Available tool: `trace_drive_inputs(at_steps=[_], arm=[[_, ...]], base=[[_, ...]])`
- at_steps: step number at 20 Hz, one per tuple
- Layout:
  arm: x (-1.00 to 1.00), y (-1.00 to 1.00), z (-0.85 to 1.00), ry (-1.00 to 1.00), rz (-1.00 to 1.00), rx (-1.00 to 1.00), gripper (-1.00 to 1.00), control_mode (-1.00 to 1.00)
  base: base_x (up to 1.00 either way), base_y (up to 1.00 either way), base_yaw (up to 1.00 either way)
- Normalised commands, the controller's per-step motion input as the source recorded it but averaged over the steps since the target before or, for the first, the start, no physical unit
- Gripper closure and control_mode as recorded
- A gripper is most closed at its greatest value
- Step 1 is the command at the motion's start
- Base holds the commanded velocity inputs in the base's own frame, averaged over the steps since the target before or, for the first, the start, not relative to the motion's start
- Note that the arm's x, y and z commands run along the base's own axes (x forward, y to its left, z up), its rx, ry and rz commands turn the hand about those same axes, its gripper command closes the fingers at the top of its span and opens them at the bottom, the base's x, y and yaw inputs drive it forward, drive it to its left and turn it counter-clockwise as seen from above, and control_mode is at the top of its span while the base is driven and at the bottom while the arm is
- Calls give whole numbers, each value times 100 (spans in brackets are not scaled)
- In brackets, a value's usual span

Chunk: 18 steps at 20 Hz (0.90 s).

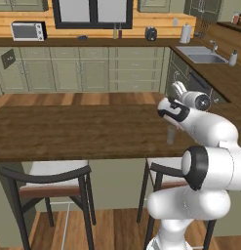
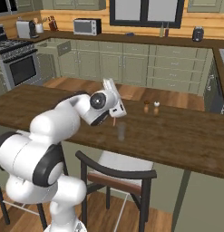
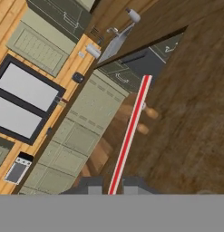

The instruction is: Take a straw from the drawer in front and place it inside the glass cup on the dining counter.

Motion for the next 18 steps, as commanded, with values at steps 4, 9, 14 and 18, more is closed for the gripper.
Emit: trace_drive_inputs(at_steps=[4,9,14,18], arm=[[0,-12,-31,0,0,0,100,-100],[6,-6,-32,0,0,0,100,-100],[10,0,-28,0,0,0,100,-100],[3,0,-23,0,0,0,100,-100]], base=[[0,0,0],[0,0,0],[0,0,0],[0,0,0]])
